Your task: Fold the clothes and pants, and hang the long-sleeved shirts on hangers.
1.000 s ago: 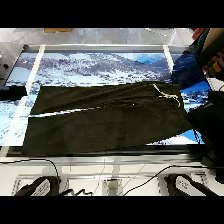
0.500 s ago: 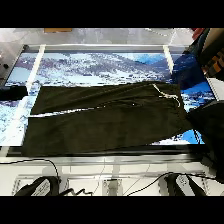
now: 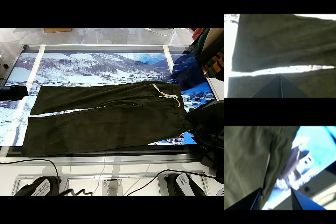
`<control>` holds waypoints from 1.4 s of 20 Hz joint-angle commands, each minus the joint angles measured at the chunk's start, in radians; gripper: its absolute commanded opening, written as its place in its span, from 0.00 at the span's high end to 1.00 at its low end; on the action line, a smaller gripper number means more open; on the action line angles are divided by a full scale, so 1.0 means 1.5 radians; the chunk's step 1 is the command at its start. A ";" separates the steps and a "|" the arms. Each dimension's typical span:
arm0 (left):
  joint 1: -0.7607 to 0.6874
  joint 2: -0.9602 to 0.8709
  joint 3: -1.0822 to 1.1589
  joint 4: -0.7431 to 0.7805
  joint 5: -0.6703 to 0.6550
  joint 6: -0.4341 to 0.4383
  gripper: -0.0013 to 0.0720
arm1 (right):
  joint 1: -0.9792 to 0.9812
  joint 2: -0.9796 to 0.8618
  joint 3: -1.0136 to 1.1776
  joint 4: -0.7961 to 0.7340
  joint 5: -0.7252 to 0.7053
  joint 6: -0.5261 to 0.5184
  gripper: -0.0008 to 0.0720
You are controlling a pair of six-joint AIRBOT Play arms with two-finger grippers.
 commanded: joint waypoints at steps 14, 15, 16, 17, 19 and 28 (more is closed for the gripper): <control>0.000 0.000 0.000 0.030 0.049 0.000 0.11 | -0.003 -0.233 -0.016 0.298 -0.220 -0.261 0.41; 0.000 0.000 0.000 0.030 0.049 0.000 0.11 | -0.005 -0.235 -0.016 0.297 -0.220 -0.258 0.41; 0.000 0.000 0.000 0.030 0.049 0.000 0.11 | -0.006 -0.234 -0.015 0.302 -0.225 -0.258 0.41; 0.000 0.000 0.000 0.030 0.049 0.000 0.11 | -0.006 -0.234 -0.014 0.304 -0.236 -0.258 0.41; 0.000 0.000 0.000 0.030 0.049 0.000 0.11 | -0.006 -0.234 -0.014 0.293 -0.247 -0.248 0.41; 0.000 0.000 0.000 0.030 0.049 0.000 0.11 | 0.033 -0.235 -0.014 0.249 -0.254 -0.209 0.41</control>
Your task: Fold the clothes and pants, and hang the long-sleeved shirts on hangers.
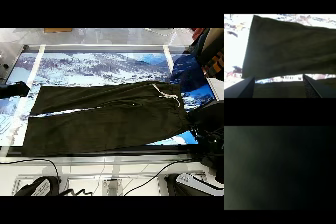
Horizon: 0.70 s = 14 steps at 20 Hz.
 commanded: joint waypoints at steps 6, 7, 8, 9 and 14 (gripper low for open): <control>0.000 0.000 -0.003 0.009 0.000 0.000 0.11 | 0.085 -0.001 -0.001 0.055 -0.088 -0.007 0.55; 0.000 0.000 -0.007 0.012 0.000 -0.001 0.11 | 0.085 0.000 -0.001 0.054 -0.083 -0.014 0.55; 0.000 0.000 -0.013 0.018 0.000 -0.001 0.11 | 0.085 0.002 -0.001 0.049 -0.081 -0.014 0.68; 0.001 0.000 -0.021 0.024 -0.001 -0.001 0.11 | 0.085 0.006 -0.001 0.049 -0.074 -0.013 0.78; 0.013 0.000 -0.065 0.142 -0.084 -0.008 0.21 | 0.085 0.082 -0.001 0.004 -0.061 -0.036 0.95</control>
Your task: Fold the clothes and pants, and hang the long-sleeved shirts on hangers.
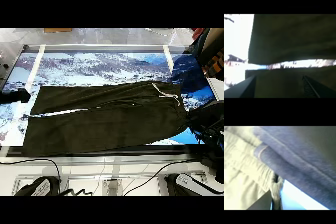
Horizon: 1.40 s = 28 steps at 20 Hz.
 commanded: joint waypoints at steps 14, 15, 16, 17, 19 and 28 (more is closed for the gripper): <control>0.503 0.040 -0.355 -0.057 -0.155 -0.042 0.33 | 0.002 0.094 0.001 -0.076 0.015 -0.012 0.95; 0.518 0.040 -0.369 -0.057 -0.151 -0.042 0.29 | 0.002 0.094 0.001 -0.076 0.015 -0.012 0.95; 0.524 0.040 -0.379 -0.057 -0.143 -0.039 0.28 | 0.002 0.094 0.001 -0.076 0.015 -0.012 0.95; 0.525 0.040 -0.389 -0.058 -0.132 -0.033 0.28 | 0.002 0.094 0.001 -0.076 0.015 -0.012 0.95; 0.524 0.040 -0.407 -0.070 -0.093 -0.032 0.29 | 0.002 0.094 0.001 -0.076 0.015 -0.012 0.95; 0.525 0.039 -0.474 -0.146 0.037 0.005 0.30 | 0.002 0.094 0.001 -0.076 0.020 -0.012 0.95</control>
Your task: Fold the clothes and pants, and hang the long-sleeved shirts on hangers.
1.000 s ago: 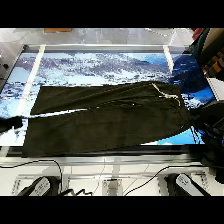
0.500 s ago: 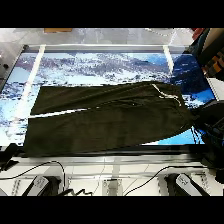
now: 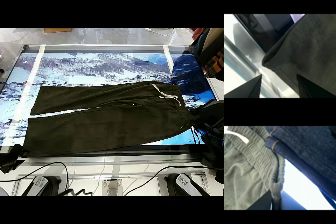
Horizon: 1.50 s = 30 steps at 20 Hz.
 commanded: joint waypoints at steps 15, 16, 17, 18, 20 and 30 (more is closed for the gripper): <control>0.001 0.011 0.019 -0.254 0.056 0.127 0.95 | 0.000 0.089 0.043 -0.070 0.170 0.030 0.95; 0.001 0.021 0.044 -0.259 0.048 0.129 0.95 | 0.000 0.117 0.051 -0.105 0.183 0.055 0.95; 0.001 0.032 0.067 -0.258 0.043 0.130 0.95 | 0.000 0.150 0.061 -0.144 0.195 0.088 0.95; 0.002 0.046 0.089 -0.258 0.044 0.131 0.95 | 0.000 0.188 0.070 -0.185 0.203 0.120 0.95; 0.002 0.071 0.120 -0.259 0.061 0.130 0.95 | 0.000 0.266 0.089 -0.262 0.211 0.170 0.95; -0.113 0.078 0.165 -0.260 0.176 0.127 0.96 | 0.001 0.407 0.128 -0.354 0.244 0.250 0.95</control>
